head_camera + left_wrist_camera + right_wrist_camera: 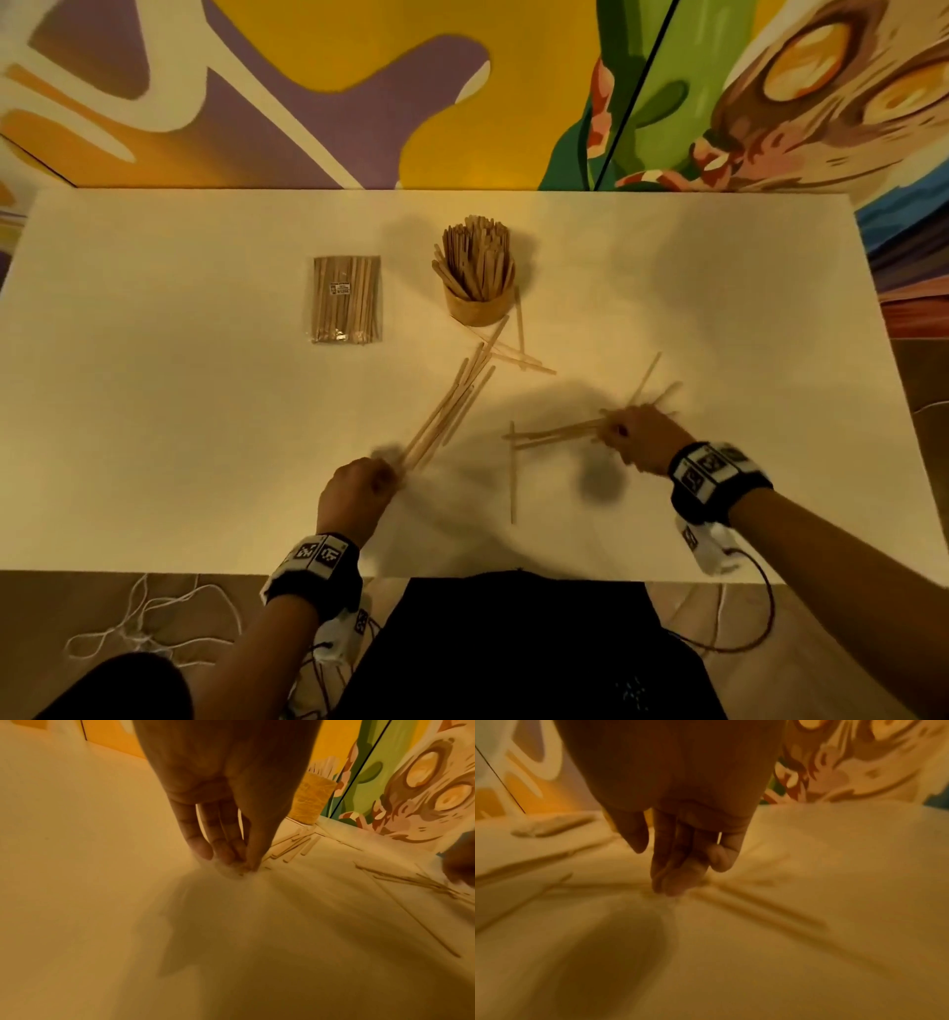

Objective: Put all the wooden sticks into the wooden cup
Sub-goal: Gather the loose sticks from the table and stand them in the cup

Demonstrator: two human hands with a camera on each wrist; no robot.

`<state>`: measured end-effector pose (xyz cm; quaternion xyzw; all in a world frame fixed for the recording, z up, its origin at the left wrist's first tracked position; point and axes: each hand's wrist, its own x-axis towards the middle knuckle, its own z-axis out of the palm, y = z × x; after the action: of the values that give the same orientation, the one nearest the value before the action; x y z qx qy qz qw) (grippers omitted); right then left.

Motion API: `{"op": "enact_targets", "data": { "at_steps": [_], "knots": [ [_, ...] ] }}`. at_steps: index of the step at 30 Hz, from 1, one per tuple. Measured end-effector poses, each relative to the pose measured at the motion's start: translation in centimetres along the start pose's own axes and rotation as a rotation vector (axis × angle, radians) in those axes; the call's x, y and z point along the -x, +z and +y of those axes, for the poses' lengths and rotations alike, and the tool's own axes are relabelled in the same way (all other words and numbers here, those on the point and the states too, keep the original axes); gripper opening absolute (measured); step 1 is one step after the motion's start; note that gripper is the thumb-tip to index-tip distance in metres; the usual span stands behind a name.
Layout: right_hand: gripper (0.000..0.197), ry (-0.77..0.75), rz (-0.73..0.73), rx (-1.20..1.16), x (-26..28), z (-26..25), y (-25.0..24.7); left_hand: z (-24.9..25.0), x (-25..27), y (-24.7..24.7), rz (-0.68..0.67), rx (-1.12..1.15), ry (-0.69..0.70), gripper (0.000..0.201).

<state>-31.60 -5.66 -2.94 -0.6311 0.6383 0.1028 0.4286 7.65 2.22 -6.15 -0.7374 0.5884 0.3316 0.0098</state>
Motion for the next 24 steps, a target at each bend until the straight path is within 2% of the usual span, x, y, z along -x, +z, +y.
{"op": "enact_targets", "data": {
  "at_steps": [3, 8, 10, 13, 15, 17, 19, 21, 24],
  "knots": [
    [0.034, 0.078, -0.135, -0.087, 1.4, 1.9, 4.0, -0.1, 0.1, 0.2, 0.021, 0.060, -0.010, 0.012],
    [0.028, 0.046, -0.029, 0.018, 1.9, 1.9, 6.6, 1.1, -1.4, 0.1, 0.016, 0.104, 0.027, 0.004],
    [0.026, 0.047, -0.007, 0.001, 1.9, 1.5, 7.1, 2.2, -2.3, -0.5, 0.056, 0.107, 0.060, 0.008],
    [0.025, 0.071, 0.052, -0.048, 2.1, 1.3, 7.6, 4.1, -4.3, -0.9, 0.121, 0.021, 0.082, 0.034],
    [0.025, 0.082, 0.066, -0.066, 2.1, 1.3, 7.8, 5.2, -5.9, -0.4, 0.068, -0.088, 0.059, 0.063],
    [0.025, 0.090, 0.070, -0.076, 2.3, 1.4, 7.9, 6.6, -7.0, 0.6, -0.002, -0.215, 0.085, 0.076],
    [0.026, 0.099, 0.073, -0.078, 2.4, 1.4, 8.0, 8.7, -7.2, 1.3, -0.034, -0.251, 0.120, 0.073],
    [0.028, 0.104, 0.073, -0.083, 2.5, 1.4, 7.9, 10.9, -7.3, 1.4, -0.018, -0.258, 0.126, 0.059],
    [0.033, 0.098, 0.070, -0.078, 2.7, 1.2, 7.7, 12.9, -7.9, 1.2, -0.056, -0.392, 0.177, 0.045]
  ]
}}
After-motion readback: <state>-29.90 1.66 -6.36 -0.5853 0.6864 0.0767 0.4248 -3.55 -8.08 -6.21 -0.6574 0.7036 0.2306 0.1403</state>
